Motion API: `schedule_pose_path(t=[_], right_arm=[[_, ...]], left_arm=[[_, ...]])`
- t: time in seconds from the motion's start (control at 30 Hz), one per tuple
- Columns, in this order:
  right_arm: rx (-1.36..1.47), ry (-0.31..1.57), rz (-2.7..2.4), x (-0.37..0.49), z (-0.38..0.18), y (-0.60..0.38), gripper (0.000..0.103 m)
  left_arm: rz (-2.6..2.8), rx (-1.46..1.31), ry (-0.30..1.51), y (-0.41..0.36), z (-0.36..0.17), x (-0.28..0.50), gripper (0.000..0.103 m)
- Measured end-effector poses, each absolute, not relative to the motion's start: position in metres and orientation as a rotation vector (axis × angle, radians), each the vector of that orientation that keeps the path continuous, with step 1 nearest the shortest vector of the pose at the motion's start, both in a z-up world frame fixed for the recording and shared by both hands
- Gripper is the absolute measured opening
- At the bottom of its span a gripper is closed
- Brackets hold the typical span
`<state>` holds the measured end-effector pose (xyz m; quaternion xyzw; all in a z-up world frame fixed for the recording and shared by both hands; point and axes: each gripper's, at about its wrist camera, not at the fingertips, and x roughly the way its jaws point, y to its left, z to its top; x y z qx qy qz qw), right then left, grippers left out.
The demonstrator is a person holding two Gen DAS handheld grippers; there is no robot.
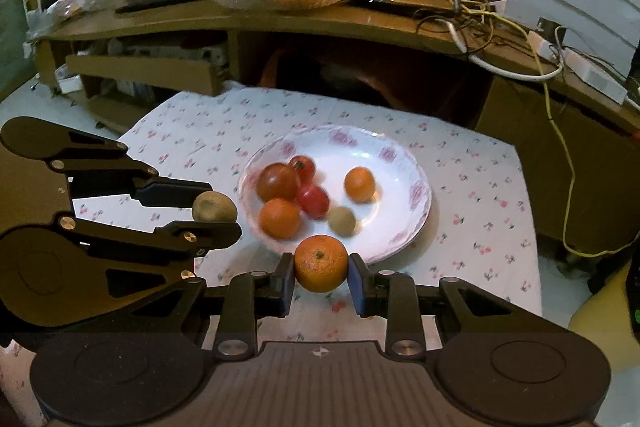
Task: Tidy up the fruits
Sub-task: 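Carry the kiwi and orange up and over the plate with both tools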
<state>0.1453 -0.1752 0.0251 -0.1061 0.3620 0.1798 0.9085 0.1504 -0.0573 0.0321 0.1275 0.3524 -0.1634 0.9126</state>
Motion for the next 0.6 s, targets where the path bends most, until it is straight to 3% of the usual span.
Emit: schedule_pose_path(t=[0.6], right_arm=[[-0.163,0.722,0.307,0.202,0.025,-0.187,0.031]], left_arm=[[-0.290,0.271,0.704,-0.071,0.029,0.213,0.032]])
